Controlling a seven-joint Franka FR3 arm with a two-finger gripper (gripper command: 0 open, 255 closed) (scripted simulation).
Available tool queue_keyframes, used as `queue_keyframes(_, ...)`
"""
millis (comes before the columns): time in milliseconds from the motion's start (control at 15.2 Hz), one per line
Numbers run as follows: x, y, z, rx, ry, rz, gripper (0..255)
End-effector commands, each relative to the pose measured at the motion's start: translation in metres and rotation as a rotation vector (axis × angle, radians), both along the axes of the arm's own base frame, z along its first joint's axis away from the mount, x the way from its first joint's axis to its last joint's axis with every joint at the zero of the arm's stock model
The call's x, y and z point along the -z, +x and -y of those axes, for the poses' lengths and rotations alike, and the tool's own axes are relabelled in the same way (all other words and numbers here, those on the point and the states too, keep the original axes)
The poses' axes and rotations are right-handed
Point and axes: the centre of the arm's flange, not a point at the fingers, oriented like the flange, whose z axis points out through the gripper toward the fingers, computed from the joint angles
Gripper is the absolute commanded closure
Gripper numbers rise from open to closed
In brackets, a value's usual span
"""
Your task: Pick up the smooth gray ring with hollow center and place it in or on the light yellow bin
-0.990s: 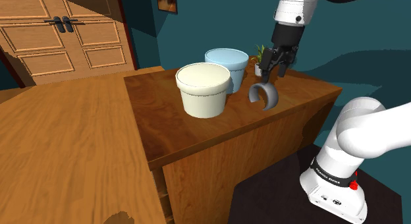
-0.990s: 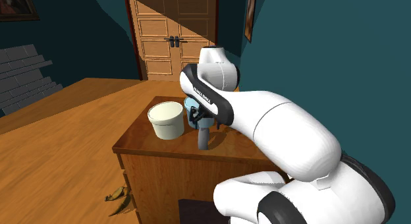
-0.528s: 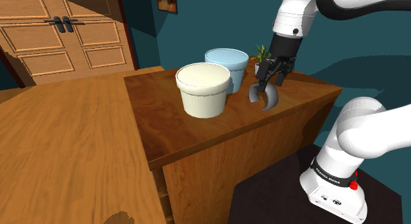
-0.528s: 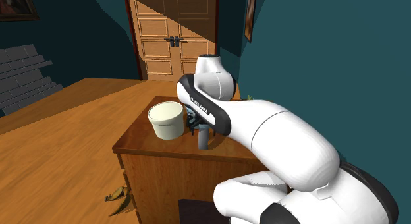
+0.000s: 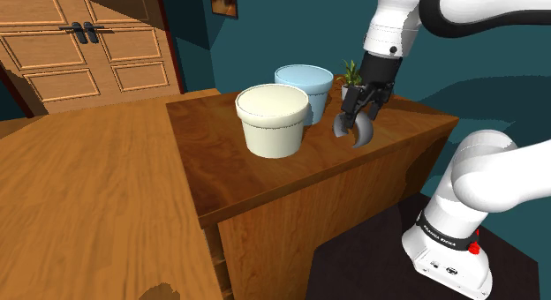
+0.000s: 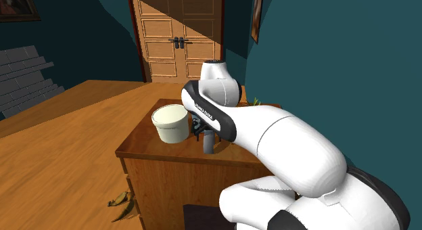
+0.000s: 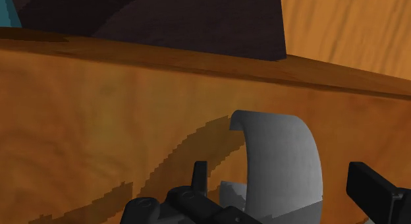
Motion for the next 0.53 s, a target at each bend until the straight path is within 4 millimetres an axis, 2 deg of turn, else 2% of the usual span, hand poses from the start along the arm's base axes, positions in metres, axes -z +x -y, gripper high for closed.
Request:
queue_keyframes(0, 0.0, 0.0, 0.0, 0.0, 0.0, 0.0, 0)
queue_keyframes(66, 0.0, 0.0, 0.0, 0.0, 0.0, 0.0, 255)
queue_keyframes(462, 0.0, 0.0, 0.0001, 0.0, 0.0, 0.0, 255)
